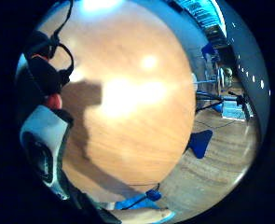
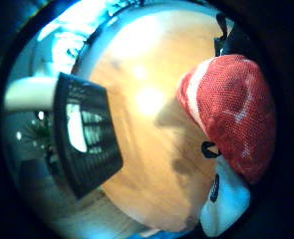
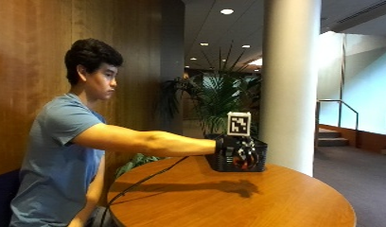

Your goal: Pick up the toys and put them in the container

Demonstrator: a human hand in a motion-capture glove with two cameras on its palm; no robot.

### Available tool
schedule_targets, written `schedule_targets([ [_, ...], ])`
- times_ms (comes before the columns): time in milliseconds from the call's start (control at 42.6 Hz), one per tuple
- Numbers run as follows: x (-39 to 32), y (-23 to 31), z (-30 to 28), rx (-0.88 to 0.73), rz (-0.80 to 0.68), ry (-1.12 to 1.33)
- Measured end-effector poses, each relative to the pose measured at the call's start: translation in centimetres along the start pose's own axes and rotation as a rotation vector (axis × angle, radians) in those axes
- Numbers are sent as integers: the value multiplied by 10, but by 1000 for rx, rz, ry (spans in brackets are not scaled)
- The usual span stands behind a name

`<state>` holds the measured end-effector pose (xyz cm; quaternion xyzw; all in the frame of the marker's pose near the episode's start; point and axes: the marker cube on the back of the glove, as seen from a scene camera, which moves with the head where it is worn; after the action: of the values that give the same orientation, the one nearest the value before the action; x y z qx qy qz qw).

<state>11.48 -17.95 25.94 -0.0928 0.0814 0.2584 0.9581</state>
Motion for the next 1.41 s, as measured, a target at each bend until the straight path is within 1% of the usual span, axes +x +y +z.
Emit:
schedule_targets([
  [47, 7, -1, -26, 30, 1, -9],
  [141, 16, 2, -72, 89, -88, 37],
  [235, 2, 3, -122, 129, -49, -71],
  [258, -1, 6, -133, 139, -69, -80],
  [352, -13, 17, -170, 198, -224, -17],
  [399, -31, 22, -188, 216, -205, -64],
  [469, -66, 26, -216, 234, -57, -166],
  [493, -77, 28, -224, 242, -33, -179],
  [516, -87, 32, -230, 251, -44, -181],
  [587, -120, 44, -241, 284, -154, -158],
  [610, -133, 47, -244, 291, -143, -151],
  [657, -159, 52, -248, 301, -111, -140],
  [681, -170, 56, -249, 309, -149, -135],
  [728, -184, 67, -249, 330, -292, -150],
  [751, -186, 72, -248, 335, -338, -179],
  [845, -196, 87, -243, 311, -360, -298],
  [962, -222, 103, -227, 312, -501, -200],
  [1033, -243, 113, -222, 318, -561, -224],
  [1080, -254, 117, -219, 320, -564, -248],
  [1174, -279, 120, -215, 305, -513, -335],
  [1267, -281, 116, -198, 294, -489, -248],
  [1361, -280, 120, -179, 195, -616, -168],
  [1408, -278, 117, -170, 128, -622, -129],
])
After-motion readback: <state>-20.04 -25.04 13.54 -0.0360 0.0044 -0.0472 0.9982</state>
